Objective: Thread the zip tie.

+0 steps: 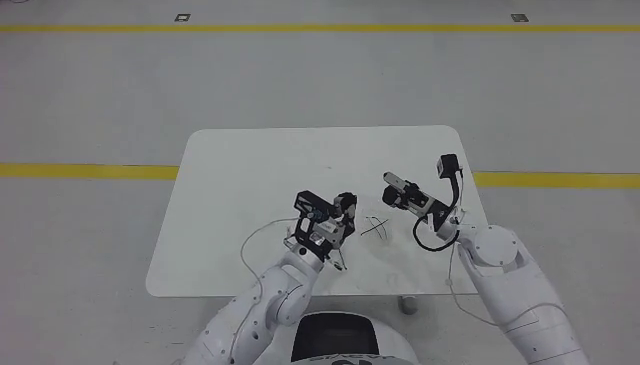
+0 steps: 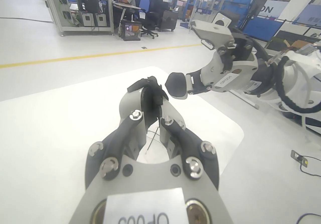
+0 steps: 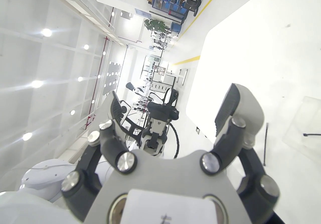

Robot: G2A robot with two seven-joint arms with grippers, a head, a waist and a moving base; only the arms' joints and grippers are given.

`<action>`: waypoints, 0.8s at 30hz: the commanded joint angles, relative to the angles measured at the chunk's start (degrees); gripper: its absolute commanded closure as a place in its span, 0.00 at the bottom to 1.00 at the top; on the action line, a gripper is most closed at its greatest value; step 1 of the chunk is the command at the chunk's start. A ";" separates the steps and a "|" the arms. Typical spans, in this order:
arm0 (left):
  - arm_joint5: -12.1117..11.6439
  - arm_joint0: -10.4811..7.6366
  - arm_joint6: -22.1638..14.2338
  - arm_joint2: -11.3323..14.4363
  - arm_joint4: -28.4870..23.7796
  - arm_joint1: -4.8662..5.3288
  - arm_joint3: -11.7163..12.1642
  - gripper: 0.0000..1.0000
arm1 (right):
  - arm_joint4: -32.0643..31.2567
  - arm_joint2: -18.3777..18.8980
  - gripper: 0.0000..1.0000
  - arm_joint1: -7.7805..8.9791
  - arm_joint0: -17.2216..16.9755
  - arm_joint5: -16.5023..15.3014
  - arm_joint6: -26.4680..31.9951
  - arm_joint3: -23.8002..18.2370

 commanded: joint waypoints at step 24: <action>2.39 0.97 -2.39 -1.14 4.24 0.69 -1.65 0.00 | -0.95 -0.54 0.00 -0.11 0.93 1.01 -0.45 1.52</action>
